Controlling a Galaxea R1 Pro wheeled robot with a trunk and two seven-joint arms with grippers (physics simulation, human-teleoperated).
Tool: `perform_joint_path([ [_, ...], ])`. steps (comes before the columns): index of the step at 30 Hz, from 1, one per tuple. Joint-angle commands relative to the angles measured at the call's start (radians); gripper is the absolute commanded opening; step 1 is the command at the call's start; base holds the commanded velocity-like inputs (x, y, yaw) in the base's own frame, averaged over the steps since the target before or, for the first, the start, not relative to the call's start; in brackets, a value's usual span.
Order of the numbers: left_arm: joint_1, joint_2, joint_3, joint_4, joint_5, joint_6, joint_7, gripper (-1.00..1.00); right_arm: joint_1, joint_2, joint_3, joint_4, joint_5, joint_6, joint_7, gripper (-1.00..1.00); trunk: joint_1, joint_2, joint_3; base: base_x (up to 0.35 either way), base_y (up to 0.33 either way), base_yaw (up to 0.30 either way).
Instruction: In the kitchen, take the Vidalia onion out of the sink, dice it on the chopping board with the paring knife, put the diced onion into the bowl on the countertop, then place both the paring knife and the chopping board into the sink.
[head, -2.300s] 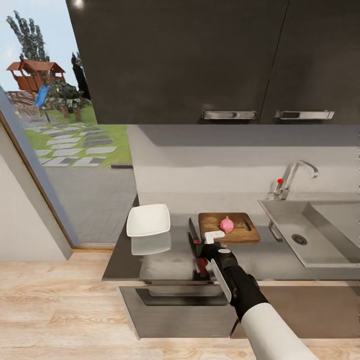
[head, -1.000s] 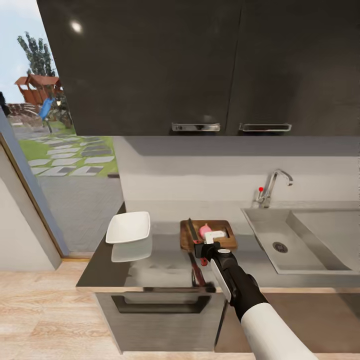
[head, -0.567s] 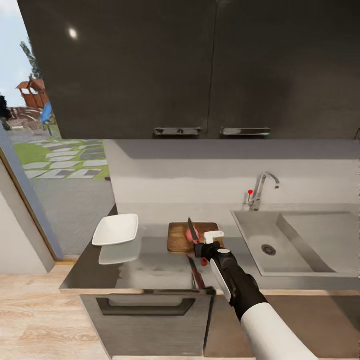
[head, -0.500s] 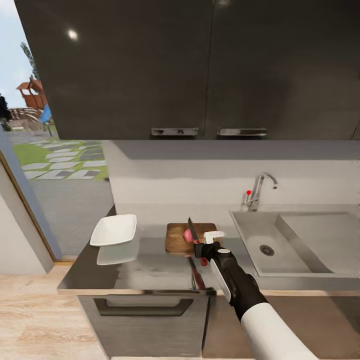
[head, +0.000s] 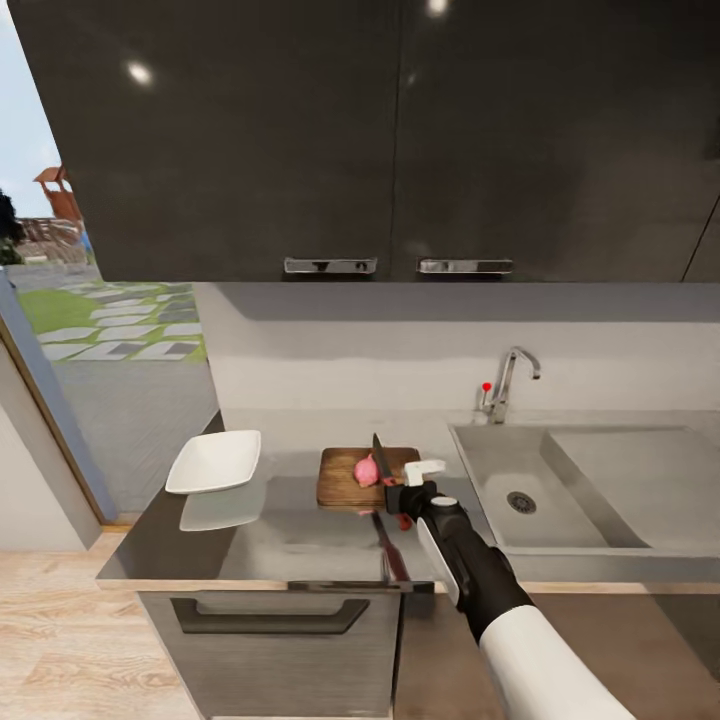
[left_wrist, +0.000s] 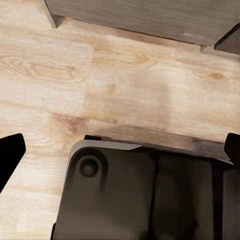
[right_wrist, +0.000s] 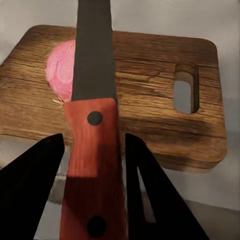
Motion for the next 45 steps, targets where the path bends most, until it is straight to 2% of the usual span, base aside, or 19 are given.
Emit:
perform_joint_path([
  [1,0.0,0.0,-0.002,-0.001,0.01,-0.002,0.003,1.0,-0.001,0.0,0.014,-0.002,0.0,0.005,-0.008,-1.0,0.001,-0.002,-0.002,0.0,-0.003,0.0],
  [3,0.0,0.0,-0.002,0.0,0.01,-0.002,0.003,1.0,-0.001,0.002,0.069,-0.004,0.02,0.004,-0.042,-1.0,0.001,-0.002,-0.002,0.0,-0.002,0.0],
  [4,0.0,0.0,-0.002,0.0,0.01,-0.002,0.003,1.0,-0.001,0.003,0.084,-0.004,0.026,0.004,-0.056,-1.0,0.001,-0.002,-0.002,0.0,-0.001,0.0],
  [6,0.0,0.001,-0.002,0.0,0.01,-0.002,0.003,1.0,-0.001,0.004,0.124,-0.005,0.037,0.004,-0.118,-1.0,0.001,-0.002,-0.002,0.0,0.0,0.0],
  [7,0.0,0.0,-0.002,0.0,0.01,-0.002,0.003,1.0,0.0,0.004,0.145,-0.005,0.041,0.003,-0.17,-1.0,0.001,-0.002,-0.002,0.0,0.0,0.0],
  [11,0.0,0.0,-0.002,0.0,0.01,-0.002,0.003,1.0,0.0,0.005,0.183,-0.011,0.046,-0.001,-0.311,-1.0,0.001,-0.002,-0.002,0.0,0.0,0.0],
  [14,0.0,0.001,-0.002,0.0,0.01,-0.002,0.003,1.0,-0.001,0.005,0.194,-0.023,0.047,-0.006,-0.359,-1.0,0.001,-0.002,-0.002,0.0,0.0,0.0],
  [19,0.0,0.001,-0.002,0.0,0.01,-0.002,0.003,1.0,-0.001,0.003,0.215,-0.03,0.059,-0.006,-0.385,-1.0,0.001,-0.002,-0.002,0.0,0.0,0.0],
  [21,0.0,0.0,-0.002,0.001,0.01,-0.002,0.003,1.0,-0.001,0.002,0.239,-0.031,0.078,-0.005,-0.39,-1.0,0.001,-0.002,-0.002,0.0,0.0,0.0],
  [24,0.0,0.0,-0.002,0.001,0.01,-0.002,0.003,1.0,-0.001,0.002,0.288,-0.032,0.132,-0.002,-0.407,-1.0,0.001,-0.002,-0.002,0.0,0.0,0.0],
  [28,0.0,0.0,-0.002,0.003,0.01,-0.002,0.003,1.0,0.0,0.002,0.305,-0.031,0.164,0.004,-0.421,-1.0,0.001,-0.002,-0.002,0.0,0.0,0.0],
  [36,0.0,0.0,-0.002,0.008,0.01,-0.002,0.003,1.0,-0.001,0.0,0.312,-0.029,0.176,0.071,-0.426,-1.0,0.001,-0.002,-0.002,0.0,0.0,0.0],
  [41,0.0,0.0,-0.002,0.009,0.01,-0.002,0.003,1.0,-0.001,-0.001,0.314,-0.02,0.186,0.087,-0.426,-1.0,0.001,-0.002,-0.002,0.0,0.0,0.0],
  [43,0.0,0.0,-0.002,0.009,0.01,-0.002,0.003,1.0,0.0,-0.002,0.327,-0.018,0.187,0.099,-0.426,-1.0,0.001,-0.002,-0.002,0.0,0.0,0.0],
  [45,0.0,0.0,-0.002,0.009,0.01,-0.002,0.003,1.0,0.0,-0.005,0.358,-0.017,0.188,0.118,-0.426,-1.0,0.001,-0.002,-0.002,0.0,0.0,0.0],
])
